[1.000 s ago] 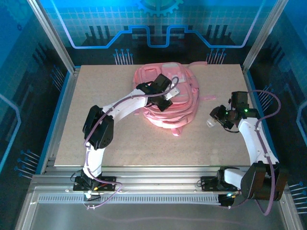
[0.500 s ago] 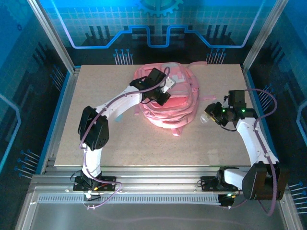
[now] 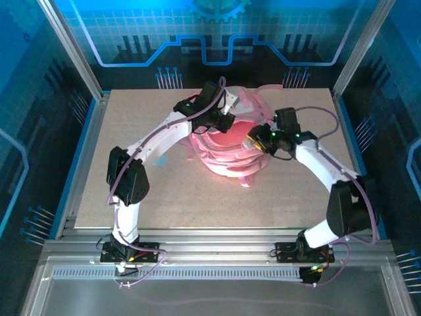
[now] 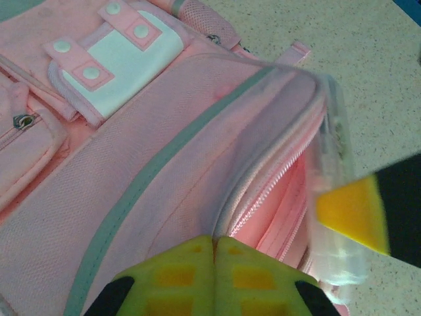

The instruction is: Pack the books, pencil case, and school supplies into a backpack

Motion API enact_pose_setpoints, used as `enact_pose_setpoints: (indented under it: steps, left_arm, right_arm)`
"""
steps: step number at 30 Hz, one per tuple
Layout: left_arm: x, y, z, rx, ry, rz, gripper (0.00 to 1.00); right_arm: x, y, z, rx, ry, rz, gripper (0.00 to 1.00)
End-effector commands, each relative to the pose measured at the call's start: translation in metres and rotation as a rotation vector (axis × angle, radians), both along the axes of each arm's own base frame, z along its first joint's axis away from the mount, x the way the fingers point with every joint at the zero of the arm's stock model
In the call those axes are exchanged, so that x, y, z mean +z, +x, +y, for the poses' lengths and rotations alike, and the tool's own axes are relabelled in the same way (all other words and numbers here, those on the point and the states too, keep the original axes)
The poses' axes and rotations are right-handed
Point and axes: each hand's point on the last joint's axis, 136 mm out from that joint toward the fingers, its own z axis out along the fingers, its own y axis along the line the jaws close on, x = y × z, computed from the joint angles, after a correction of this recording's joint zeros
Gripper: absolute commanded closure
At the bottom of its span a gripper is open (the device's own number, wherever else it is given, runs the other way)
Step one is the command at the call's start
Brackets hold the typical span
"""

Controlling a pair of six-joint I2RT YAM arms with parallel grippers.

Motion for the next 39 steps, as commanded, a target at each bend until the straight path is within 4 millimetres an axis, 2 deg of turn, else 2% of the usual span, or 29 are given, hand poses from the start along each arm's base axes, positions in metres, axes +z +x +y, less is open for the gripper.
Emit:
enact_pose_setpoints:
  steps: [1, 5, 8, 10, 12, 15, 16, 17, 22, 24, 27, 34, 37, 39]
  left_arm:
    - [0.016, 0.001, -0.008, 0.007, -0.066, -0.011, 1.0]
    - [0.019, -0.001, -0.01, 0.014, -0.092, -0.004, 1.0]
    - [0.025, -0.001, -0.011, 0.017, -0.108, -0.014, 1.0]
    - [0.027, 0.0, -0.011, 0.016, -0.111, -0.02, 1.0]
    - [0.029, 0.001, -0.011, 0.018, -0.11, -0.026, 1.0]
    - [0.027, 0.002, -0.011, 0.016, -0.108, -0.025, 1.0]
    - [0.027, 0.001, -0.011, 0.016, -0.105, -0.025, 1.0]
    - [0.026, 0.001, -0.011, 0.015, -0.105, -0.023, 1.0]
    - [0.027, -0.001, -0.009, 0.009, -0.101, -0.023, 1.0]
    - [0.024, -0.002, -0.006, 0.015, -0.083, -0.027, 1.0]
    - [0.014, -0.001, 0.001, 0.041, -0.058, -0.02, 1.0]
    - [-0.005, -0.007, 0.006, 0.068, -0.048, 0.02, 1.0]
    - [-0.013, -0.014, 0.007, 0.067, -0.047, 0.055, 1.0]
    - [-0.018, -0.018, 0.01, 0.081, -0.048, 0.084, 1.0]
  right_arm:
    - [0.026, 0.034, 0.023, -0.017, 0.063, -0.091, 0.59]
    - [0.017, 0.049, 0.043, -0.034, 0.088, -0.069, 0.57]
    - [0.026, 0.058, 0.066, 0.008, 0.134, -0.103, 0.54]
    - [0.034, 0.059, 0.077, 0.042, 0.129, -0.121, 0.45]
    - [0.035, 0.058, 0.08, 0.061, 0.112, -0.116, 0.4]
    - [0.031, 0.055, 0.074, 0.061, 0.1, -0.111, 0.23]
    - [0.028, 0.054, 0.071, 0.056, 0.097, -0.109, 0.22]
    - [0.025, 0.052, 0.069, 0.052, 0.094, -0.111, 0.23]
    - [0.013, 0.048, 0.068, 0.061, 0.103, -0.092, 0.43]
    - [0.014, 0.043, 0.07, 0.09, 0.093, -0.093, 0.46]
    - [0.016, 0.026, 0.055, 0.117, -0.012, -0.091, 0.46]
    - [0.015, -0.022, -0.001, 0.179, -0.269, -0.051, 0.44]
    - [0.012, -0.038, -0.023, 0.18, -0.332, -0.02, 0.39]
    - [0.013, -0.044, -0.035, 0.172, -0.365, -0.02, 0.31]
